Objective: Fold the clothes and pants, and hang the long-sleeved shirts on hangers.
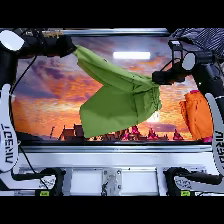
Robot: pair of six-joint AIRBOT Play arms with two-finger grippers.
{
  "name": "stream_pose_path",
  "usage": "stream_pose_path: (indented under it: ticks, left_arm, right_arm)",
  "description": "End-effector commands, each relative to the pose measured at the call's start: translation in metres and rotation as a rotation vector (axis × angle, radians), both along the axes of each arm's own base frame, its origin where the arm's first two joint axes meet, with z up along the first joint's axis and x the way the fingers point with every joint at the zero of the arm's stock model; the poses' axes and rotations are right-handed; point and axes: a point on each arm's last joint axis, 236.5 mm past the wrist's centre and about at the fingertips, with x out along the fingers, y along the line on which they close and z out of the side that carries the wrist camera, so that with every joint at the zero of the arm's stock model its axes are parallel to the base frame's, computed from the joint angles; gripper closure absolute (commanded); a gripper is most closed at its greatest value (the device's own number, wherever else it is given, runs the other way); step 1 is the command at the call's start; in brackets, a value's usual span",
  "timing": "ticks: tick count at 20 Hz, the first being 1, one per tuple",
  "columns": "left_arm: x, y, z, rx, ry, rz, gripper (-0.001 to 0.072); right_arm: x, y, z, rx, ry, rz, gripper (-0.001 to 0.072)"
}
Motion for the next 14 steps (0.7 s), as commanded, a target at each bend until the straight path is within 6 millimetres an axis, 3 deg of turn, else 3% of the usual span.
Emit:
stream_pose_path:
  ticks: [1,5,8,11,14]
  left_arm:
    - [-0.063,0.006,-0.044,0.085,0.137,-0.029,0.0704]
    - [-0.155,-0.008,-0.122,0.103,0.336,-0.088,0.0704]
    - [-0.220,-0.017,-0.180,0.114,0.480,-0.117,0.0704]
    - [-0.259,-0.022,-0.229,0.126,0.552,-0.111,0.0704]
    - [-0.271,-0.020,-0.269,0.128,0.588,-0.049,0.0704]
  right_arm:
    - [-0.039,-0.007,-0.012,-0.032,0.101,0.041,0.0686]
    - [-0.079,-0.015,-0.036,-0.053,0.196,0.043,0.0686]
    - [-0.110,-0.020,-0.067,-0.074,0.300,0.060,0.0686]
    - [-0.121,-0.023,-0.105,-0.080,0.329,0.054,0.0685]
    - [-0.120,-0.023,-0.140,-0.071,0.291,0.027,0.0685]
